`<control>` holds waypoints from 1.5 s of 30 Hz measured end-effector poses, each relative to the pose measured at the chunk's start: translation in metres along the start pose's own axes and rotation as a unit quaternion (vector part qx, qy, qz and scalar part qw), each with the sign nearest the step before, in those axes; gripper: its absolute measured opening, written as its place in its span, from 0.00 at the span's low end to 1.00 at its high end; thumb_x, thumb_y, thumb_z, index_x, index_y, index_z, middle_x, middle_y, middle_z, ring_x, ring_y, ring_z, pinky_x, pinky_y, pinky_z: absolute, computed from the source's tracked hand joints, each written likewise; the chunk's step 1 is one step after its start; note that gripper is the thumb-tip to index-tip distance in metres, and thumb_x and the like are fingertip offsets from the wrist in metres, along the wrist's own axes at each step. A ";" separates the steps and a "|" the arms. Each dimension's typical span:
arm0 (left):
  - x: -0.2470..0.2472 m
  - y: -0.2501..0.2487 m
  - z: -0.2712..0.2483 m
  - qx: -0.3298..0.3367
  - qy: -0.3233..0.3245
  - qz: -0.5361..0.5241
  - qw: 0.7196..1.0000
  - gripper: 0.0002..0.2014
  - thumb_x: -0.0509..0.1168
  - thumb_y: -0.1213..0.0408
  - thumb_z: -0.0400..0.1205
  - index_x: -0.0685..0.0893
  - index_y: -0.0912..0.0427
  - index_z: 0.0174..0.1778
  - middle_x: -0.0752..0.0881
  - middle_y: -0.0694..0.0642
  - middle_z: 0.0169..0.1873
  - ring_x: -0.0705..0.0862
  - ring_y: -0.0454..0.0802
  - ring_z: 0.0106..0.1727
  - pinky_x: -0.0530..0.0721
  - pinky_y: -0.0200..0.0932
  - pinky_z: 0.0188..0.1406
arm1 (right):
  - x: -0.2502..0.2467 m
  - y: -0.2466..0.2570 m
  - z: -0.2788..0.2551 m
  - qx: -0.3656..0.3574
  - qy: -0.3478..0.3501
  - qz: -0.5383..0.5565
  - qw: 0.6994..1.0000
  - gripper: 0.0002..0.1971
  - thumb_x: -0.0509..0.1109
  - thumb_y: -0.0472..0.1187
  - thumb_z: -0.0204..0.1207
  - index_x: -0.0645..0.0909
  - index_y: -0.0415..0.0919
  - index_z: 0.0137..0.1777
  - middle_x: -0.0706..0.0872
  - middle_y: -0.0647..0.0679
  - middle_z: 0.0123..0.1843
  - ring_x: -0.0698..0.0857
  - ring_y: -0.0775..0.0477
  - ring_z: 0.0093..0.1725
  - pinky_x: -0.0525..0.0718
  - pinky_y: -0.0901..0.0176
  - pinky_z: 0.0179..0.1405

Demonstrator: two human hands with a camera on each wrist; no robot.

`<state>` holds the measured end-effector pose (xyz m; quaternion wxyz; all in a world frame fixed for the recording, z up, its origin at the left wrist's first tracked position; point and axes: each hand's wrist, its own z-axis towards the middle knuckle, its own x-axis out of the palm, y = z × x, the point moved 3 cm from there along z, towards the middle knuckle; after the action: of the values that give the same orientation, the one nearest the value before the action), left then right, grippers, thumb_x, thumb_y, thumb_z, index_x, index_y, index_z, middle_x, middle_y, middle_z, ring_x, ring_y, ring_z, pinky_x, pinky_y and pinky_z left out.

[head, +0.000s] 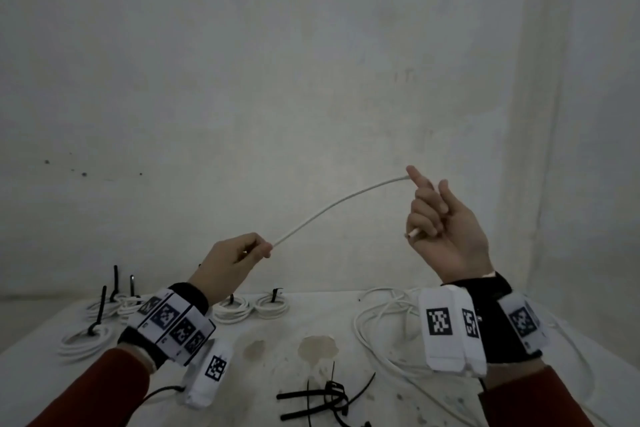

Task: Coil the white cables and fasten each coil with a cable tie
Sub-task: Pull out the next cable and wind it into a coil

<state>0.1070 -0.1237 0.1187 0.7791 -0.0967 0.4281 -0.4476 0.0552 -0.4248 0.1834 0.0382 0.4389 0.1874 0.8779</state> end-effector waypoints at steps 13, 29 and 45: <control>0.013 -0.024 -0.012 0.216 -0.032 0.327 0.920 0.19 0.52 0.46 0.80 0.83 0.49 0.34 0.81 0.44 0.26 0.79 0.45 0.23 0.55 0.28 0.17 | 0.007 -0.030 0.007 -0.249 -0.074 -0.308 0.915 0.11 0.58 0.39 0.83 0.79 0.34 0.54 0.90 0.45 0.40 0.88 0.49 0.37 0.87 0.60 0.44; -0.009 -0.052 -0.035 0.343 0.000 0.337 0.877 0.23 0.46 0.44 0.84 0.85 0.44 0.38 0.83 0.40 0.30 0.82 0.42 0.30 0.73 0.33 0.14 | -0.044 -0.078 0.008 -0.047 0.204 -0.948 0.240 0.14 0.50 0.50 0.86 0.74 0.45 0.58 0.88 0.51 0.41 0.81 0.43 0.36 0.76 0.52 0.34; -0.035 -0.073 -0.009 0.265 -0.087 0.226 0.933 0.26 0.42 0.38 0.85 0.82 0.47 0.52 0.85 0.49 0.36 0.84 0.53 0.35 0.82 0.50 0.26 | 0.006 -0.091 -0.023 0.035 0.100 -0.519 0.848 0.25 0.66 0.65 0.74 0.80 0.44 0.28 0.62 0.56 0.18 0.58 0.54 0.19 0.58 0.61 0.23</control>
<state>0.0474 -0.1368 0.1719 0.8913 0.1737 0.2349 -0.3467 0.0251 -0.3462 0.1422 0.4538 0.1891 0.4216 0.7620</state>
